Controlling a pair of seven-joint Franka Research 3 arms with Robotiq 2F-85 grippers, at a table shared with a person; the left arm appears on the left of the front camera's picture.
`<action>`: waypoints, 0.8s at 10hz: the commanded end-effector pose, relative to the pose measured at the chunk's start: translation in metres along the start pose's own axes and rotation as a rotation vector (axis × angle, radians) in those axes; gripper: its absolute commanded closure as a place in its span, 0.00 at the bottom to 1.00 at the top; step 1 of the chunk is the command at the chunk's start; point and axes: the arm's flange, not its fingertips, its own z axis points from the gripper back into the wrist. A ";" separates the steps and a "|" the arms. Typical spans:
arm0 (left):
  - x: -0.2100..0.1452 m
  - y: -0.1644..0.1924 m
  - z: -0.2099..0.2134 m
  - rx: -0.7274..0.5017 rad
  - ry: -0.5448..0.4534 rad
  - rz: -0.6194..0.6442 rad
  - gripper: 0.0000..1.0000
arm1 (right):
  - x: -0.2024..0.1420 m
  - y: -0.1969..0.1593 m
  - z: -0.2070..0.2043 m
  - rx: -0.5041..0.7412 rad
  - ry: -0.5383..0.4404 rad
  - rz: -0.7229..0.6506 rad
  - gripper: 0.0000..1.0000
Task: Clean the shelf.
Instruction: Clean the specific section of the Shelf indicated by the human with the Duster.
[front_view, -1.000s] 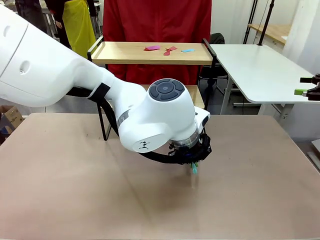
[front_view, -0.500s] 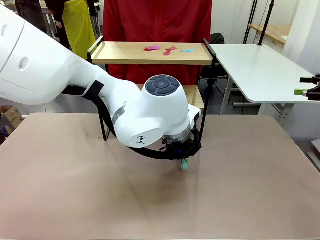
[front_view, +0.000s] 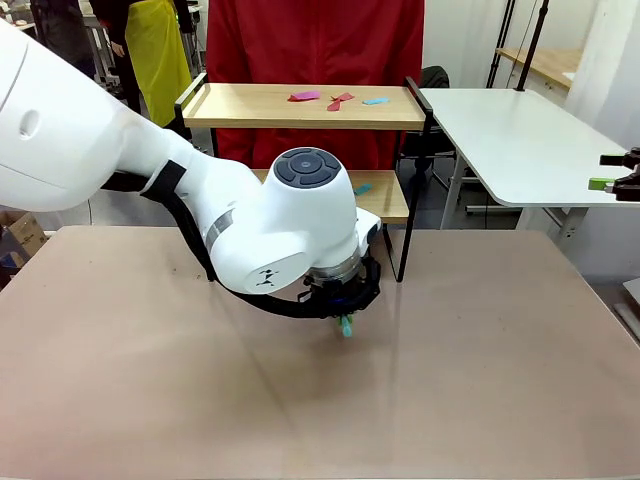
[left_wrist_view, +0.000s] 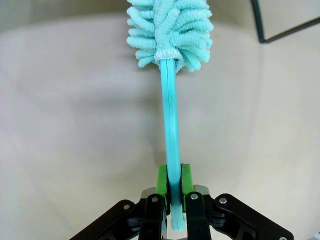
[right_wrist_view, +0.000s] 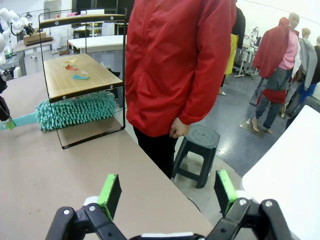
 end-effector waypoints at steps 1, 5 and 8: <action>0.003 0.018 0.004 0.061 -0.018 0.002 0.87 | 0.006 0.000 -0.001 -0.003 0.017 -0.013 0.00; 0.006 0.042 0.002 0.112 -0.021 0.010 0.87 | 0.006 0.000 -0.001 -0.003 0.017 -0.013 0.00; 0.006 0.068 0.004 0.183 -0.032 0.013 0.87 | 0.006 0.000 -0.001 -0.003 0.017 -0.013 0.00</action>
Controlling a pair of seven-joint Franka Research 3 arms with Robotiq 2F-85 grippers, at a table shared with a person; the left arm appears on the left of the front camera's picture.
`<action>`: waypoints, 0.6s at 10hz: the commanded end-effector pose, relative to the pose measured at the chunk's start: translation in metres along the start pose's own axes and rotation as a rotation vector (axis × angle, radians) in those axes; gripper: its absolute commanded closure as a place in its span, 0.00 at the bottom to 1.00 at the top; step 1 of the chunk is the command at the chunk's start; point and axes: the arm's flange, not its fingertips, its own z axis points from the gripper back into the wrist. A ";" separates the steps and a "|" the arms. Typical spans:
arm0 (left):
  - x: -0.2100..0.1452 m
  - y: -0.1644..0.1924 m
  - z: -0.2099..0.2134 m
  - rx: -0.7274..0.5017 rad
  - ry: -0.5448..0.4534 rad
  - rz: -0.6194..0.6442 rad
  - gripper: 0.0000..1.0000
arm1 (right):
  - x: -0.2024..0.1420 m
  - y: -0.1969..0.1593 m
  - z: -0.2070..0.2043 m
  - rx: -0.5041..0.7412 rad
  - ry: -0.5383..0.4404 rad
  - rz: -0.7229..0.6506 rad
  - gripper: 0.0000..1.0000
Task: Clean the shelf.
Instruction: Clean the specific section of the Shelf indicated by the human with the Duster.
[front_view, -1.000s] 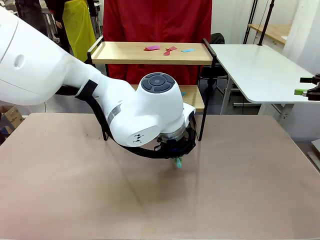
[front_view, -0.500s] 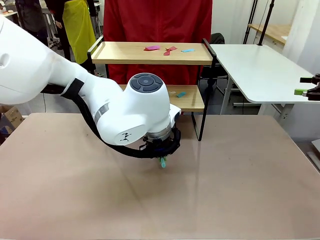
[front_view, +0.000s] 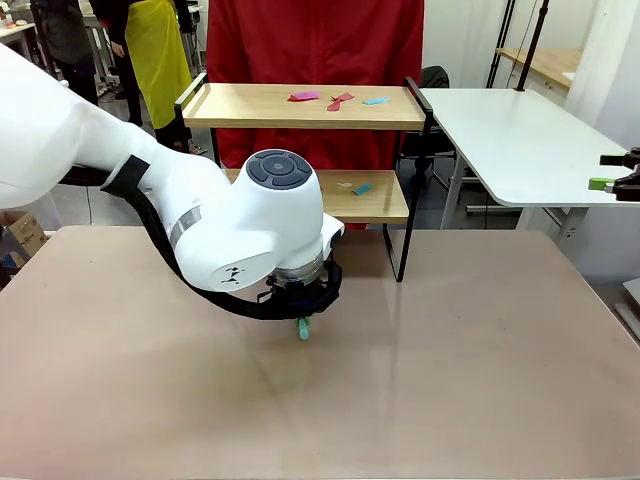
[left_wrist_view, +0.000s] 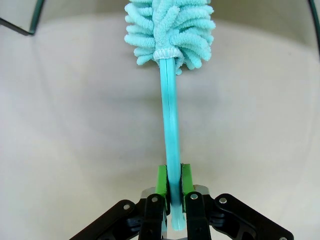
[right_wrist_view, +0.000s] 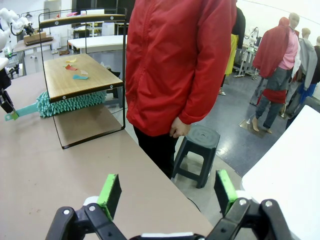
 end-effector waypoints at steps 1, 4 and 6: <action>0.001 0.021 0.005 0.055 -0.023 0.005 0.87 | 0.006 0.000 -0.001 -0.003 0.017 -0.013 0.00; 0.007 0.040 0.009 0.095 -0.032 0.010 0.87 | 0.006 0.000 -0.001 -0.003 0.017 -0.013 0.00; 0.007 0.055 0.010 0.128 -0.024 0.016 0.87 | 0.006 0.000 -0.001 -0.003 0.017 -0.013 0.00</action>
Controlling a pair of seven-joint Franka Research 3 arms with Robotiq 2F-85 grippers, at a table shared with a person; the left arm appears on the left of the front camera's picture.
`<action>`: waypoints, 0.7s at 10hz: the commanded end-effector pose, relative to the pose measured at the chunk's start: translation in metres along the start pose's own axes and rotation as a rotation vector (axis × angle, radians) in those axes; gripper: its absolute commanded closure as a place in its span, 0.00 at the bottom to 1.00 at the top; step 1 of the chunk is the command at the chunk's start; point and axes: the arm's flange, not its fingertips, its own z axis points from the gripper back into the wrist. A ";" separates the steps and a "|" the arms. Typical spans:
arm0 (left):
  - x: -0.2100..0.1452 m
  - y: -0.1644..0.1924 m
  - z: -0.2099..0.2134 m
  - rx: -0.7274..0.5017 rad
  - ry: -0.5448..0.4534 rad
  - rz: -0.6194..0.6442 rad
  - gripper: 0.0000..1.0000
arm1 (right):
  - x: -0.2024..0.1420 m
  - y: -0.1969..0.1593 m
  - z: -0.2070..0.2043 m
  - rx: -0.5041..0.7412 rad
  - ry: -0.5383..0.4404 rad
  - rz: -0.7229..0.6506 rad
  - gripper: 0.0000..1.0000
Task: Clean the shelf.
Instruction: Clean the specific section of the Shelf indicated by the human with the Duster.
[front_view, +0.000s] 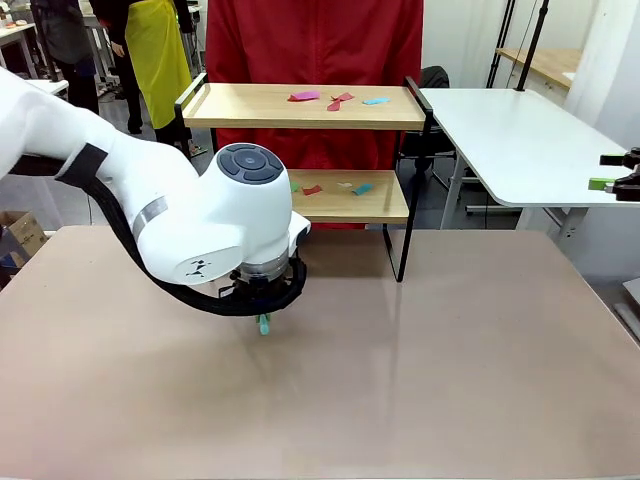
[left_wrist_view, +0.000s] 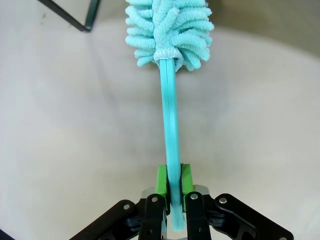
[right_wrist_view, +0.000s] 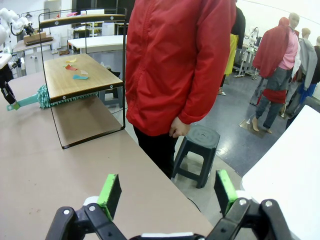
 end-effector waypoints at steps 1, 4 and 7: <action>-0.004 0.017 0.001 0.048 -0.005 -0.008 0.87 | 0.006 0.000 -0.001 -0.003 0.017 -0.013 0.00; -0.004 0.043 0.006 0.142 -0.054 0.042 0.87 | 0.006 0.000 -0.001 -0.003 0.017 -0.013 0.00; -0.008 0.056 0.020 0.181 -0.108 0.081 0.87 | 0.006 0.000 -0.001 -0.003 0.017 -0.013 0.00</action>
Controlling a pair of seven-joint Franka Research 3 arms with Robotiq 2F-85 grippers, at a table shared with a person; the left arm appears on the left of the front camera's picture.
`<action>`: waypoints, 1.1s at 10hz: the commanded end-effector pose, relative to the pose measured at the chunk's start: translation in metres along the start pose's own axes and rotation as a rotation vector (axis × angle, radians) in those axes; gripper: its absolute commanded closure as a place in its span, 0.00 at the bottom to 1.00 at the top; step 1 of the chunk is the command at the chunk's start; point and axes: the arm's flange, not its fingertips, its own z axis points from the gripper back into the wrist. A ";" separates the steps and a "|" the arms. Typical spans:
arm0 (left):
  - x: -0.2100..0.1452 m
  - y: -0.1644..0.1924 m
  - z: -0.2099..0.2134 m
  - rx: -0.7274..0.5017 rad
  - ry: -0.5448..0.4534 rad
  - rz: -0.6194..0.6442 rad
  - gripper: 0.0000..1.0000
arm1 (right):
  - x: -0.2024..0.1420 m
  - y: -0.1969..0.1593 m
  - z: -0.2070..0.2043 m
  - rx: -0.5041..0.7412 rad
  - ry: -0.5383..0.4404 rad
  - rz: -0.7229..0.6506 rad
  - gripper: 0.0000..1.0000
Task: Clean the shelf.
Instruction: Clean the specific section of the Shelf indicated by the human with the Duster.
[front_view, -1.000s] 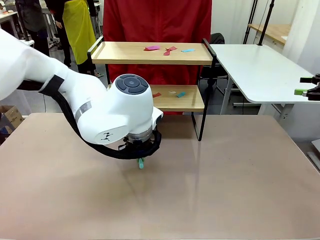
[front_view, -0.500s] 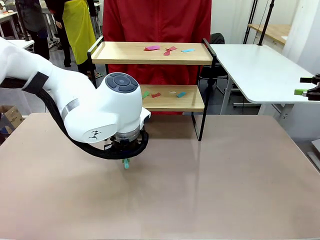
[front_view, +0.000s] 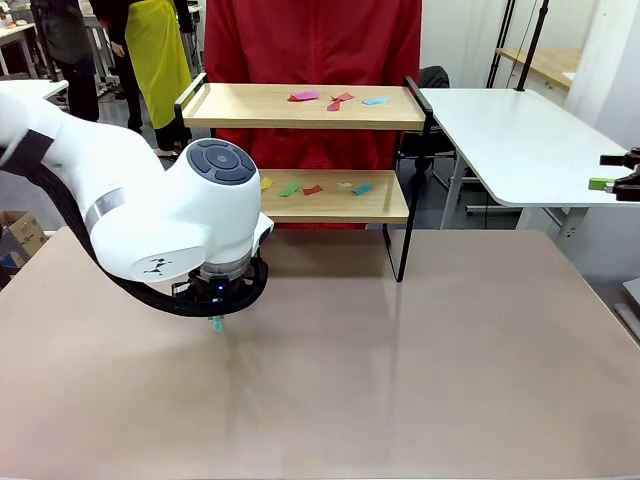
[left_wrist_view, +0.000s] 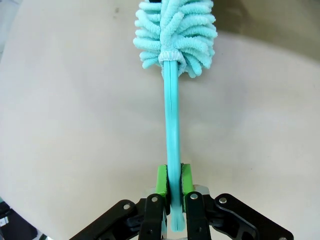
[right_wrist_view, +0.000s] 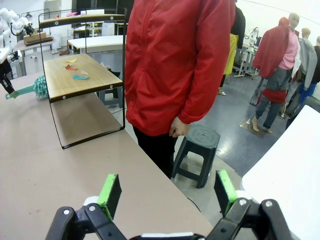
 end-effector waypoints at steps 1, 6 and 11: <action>-0.009 0.005 0.008 0.018 -0.103 0.096 0.87 | 0.006 0.000 -0.001 -0.003 0.017 -0.013 0.00; -0.007 -0.005 0.014 -0.020 -0.045 0.042 0.87 | 0.006 0.000 -0.001 -0.003 0.017 -0.013 0.00; -0.005 0.017 0.038 -0.351 -0.013 -0.133 0.87 | 0.006 0.000 -0.001 -0.003 0.017 -0.013 0.00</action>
